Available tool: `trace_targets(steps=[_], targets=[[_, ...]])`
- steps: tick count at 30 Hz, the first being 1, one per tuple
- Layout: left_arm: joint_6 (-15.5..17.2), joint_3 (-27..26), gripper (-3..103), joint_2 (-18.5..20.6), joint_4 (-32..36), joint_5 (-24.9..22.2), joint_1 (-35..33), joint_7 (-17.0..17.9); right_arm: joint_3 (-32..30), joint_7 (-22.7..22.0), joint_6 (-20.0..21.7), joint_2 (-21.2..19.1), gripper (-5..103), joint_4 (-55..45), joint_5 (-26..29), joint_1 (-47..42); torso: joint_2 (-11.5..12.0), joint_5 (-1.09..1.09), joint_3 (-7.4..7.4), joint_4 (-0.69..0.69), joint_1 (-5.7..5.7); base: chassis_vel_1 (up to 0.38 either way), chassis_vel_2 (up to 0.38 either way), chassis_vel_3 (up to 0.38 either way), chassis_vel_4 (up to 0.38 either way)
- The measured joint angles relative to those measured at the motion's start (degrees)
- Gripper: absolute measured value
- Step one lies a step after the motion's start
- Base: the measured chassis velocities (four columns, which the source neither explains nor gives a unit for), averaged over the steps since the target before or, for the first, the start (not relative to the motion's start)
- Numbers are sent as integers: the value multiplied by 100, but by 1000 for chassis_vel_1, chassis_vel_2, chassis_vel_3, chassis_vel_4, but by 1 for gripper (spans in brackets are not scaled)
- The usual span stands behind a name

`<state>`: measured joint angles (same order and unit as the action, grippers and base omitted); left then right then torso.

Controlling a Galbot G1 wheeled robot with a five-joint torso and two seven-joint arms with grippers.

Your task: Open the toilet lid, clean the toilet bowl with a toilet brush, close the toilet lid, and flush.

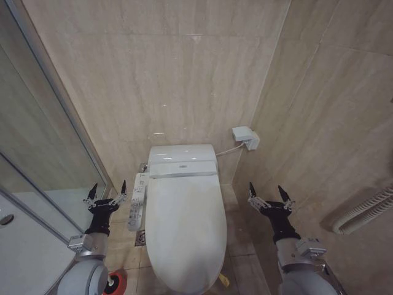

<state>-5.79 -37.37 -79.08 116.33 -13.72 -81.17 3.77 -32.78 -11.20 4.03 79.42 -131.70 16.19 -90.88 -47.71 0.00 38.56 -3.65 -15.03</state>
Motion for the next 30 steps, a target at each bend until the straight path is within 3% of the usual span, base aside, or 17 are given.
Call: trace_targets(steps=[6,7,30], targets=[[2,-5,102,-49,-5,11,-83,6,0,0,0,0,100,0,0,0,0,0,0,0,0,0,0,0,0],[5,-5,97,-67,-4,23,-121,6,0,0,0,0,100,0,0,0,0,0,0,0,0,0,0,0,0],[-126,-23,100,-90,39,156,-259,-3,0,0,0,0,100,0,0,0,0,0,0,0,0,0,0,0,0]])
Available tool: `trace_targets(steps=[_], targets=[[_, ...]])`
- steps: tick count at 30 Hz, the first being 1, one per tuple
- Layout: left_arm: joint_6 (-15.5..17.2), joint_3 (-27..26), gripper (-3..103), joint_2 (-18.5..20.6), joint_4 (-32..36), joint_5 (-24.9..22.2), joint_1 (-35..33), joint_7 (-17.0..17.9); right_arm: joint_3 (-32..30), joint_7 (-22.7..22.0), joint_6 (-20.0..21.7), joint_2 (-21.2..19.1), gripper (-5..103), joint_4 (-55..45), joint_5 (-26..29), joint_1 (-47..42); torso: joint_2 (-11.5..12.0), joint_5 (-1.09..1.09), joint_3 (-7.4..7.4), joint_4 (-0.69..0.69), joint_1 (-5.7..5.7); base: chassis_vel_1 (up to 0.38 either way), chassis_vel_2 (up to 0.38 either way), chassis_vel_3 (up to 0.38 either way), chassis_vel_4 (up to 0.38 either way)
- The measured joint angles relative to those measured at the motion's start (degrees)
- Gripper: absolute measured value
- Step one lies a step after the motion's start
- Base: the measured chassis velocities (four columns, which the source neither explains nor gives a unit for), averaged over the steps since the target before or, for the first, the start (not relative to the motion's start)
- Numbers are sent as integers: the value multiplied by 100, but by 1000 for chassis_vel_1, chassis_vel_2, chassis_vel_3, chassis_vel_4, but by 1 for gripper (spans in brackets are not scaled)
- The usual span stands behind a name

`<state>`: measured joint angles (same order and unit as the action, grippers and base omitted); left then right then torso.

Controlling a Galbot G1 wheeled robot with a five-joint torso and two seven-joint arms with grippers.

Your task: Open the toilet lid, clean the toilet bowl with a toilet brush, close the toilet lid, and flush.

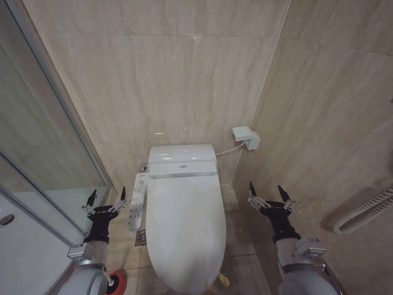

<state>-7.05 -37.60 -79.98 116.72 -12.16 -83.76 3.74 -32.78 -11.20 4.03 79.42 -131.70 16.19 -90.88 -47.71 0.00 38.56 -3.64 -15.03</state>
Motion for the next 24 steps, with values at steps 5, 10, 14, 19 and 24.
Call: trace_targets(steps=[5,10,14,19,24], targets=[[-2,-4,100,10,-18,-5,10,6,0,0,0,0,100,0,0,0,0,0,0,0,0,0,0,0,0],[2,2,100,15,-23,-5,29,4,0,0,0,0,100,0,0,0,0,0,0,0,1,-21,-1,26,-5],[0,8,100,16,-45,-1,51,-13,0,0,0,0,100,-1,0,-1,0,-1,0,0,1,-111,10,107,-35],[-4,14,100,12,-83,10,86,-31,0,0,0,0,100,0,0,0,0,1,0,-1,1,-165,65,170,-76],[-7,22,100,9,-128,53,142,-57,0,0,0,0,100,0,0,1,2,0,2,2,-5,-126,128,141,-125]])
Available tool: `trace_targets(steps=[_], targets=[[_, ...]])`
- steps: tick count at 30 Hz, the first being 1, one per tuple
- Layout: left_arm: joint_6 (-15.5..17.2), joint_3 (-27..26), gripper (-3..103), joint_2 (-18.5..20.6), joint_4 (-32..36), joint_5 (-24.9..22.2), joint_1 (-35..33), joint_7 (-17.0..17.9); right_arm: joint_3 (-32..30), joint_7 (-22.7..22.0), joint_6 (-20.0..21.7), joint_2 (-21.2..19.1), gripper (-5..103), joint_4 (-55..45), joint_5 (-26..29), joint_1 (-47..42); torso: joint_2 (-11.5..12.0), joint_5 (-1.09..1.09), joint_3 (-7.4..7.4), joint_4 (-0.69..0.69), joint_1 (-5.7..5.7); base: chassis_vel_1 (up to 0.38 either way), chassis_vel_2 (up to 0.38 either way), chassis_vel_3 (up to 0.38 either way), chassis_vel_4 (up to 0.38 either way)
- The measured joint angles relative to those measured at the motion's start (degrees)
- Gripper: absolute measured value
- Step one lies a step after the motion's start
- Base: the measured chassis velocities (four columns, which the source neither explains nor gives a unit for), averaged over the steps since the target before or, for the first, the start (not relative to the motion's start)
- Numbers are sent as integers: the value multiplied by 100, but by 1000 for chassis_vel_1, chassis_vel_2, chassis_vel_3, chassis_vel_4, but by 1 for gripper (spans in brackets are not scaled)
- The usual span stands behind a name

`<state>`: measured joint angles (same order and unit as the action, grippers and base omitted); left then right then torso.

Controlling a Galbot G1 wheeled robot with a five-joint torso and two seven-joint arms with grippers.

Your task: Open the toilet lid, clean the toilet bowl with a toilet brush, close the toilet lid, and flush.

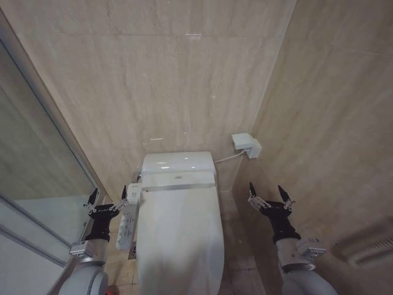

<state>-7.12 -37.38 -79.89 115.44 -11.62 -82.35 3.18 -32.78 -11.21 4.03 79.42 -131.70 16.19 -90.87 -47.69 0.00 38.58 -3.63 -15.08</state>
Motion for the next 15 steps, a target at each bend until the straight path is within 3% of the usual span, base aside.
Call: trace_targets(steps=[15], targets=[[-71,17,100,-9,-142,51,106,-37,0,0,0,0,100,0,0,-2,-2,0,-3,-2,7,-1,12,3,-5]])
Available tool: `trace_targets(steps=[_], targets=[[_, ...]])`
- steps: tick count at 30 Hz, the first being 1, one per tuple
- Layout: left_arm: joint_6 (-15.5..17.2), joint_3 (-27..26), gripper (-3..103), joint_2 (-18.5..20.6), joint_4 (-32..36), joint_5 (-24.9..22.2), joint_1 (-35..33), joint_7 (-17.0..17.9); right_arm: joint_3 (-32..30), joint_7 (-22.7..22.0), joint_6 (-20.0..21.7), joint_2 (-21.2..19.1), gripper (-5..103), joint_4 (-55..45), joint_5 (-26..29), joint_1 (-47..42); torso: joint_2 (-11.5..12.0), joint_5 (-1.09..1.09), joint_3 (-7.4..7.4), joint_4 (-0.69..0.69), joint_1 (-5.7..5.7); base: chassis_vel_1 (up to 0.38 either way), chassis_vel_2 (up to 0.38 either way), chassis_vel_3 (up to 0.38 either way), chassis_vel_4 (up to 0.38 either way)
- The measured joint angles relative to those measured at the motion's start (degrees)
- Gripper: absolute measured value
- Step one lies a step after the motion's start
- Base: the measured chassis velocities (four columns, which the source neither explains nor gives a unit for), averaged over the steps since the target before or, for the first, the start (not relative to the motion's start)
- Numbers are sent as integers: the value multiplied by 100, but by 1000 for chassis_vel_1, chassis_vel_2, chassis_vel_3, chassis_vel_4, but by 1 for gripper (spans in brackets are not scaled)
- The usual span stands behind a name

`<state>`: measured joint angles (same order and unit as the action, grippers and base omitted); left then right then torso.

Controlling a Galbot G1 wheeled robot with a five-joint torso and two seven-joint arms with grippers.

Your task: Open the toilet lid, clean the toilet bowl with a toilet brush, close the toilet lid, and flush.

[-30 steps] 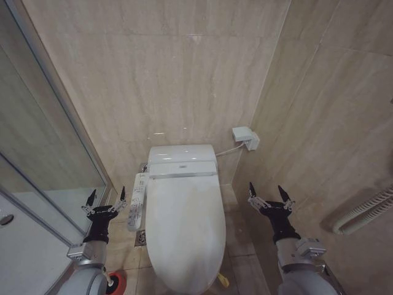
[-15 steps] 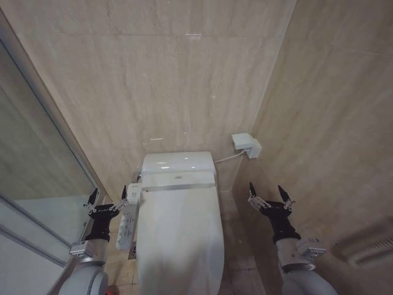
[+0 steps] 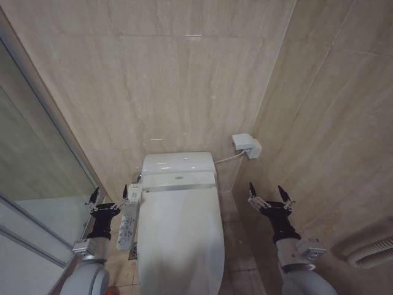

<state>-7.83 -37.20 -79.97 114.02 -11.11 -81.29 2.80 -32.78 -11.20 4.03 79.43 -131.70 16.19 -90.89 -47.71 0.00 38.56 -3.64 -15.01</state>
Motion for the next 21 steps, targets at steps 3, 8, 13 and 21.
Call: trace_targets(steps=[3,8,13,21], targets=[[-6,1,100,-5,-16,11,14,-6,0,0,0,0,100,0,0,0,0,0,0,0,-2,0,0,0,0],[-6,-4,99,1,-17,13,22,-7,0,0,0,0,100,0,0,0,0,0,1,0,-3,0,0,0,0],[-11,-40,99,54,-17,-14,23,3,0,0,0,0,100,0,0,1,0,0,1,0,-3,0,0,0,0],[-162,-276,99,360,-163,-150,63,42,0,0,0,0,100,0,0,1,0,0,1,0,-3,0,0,0,0]])
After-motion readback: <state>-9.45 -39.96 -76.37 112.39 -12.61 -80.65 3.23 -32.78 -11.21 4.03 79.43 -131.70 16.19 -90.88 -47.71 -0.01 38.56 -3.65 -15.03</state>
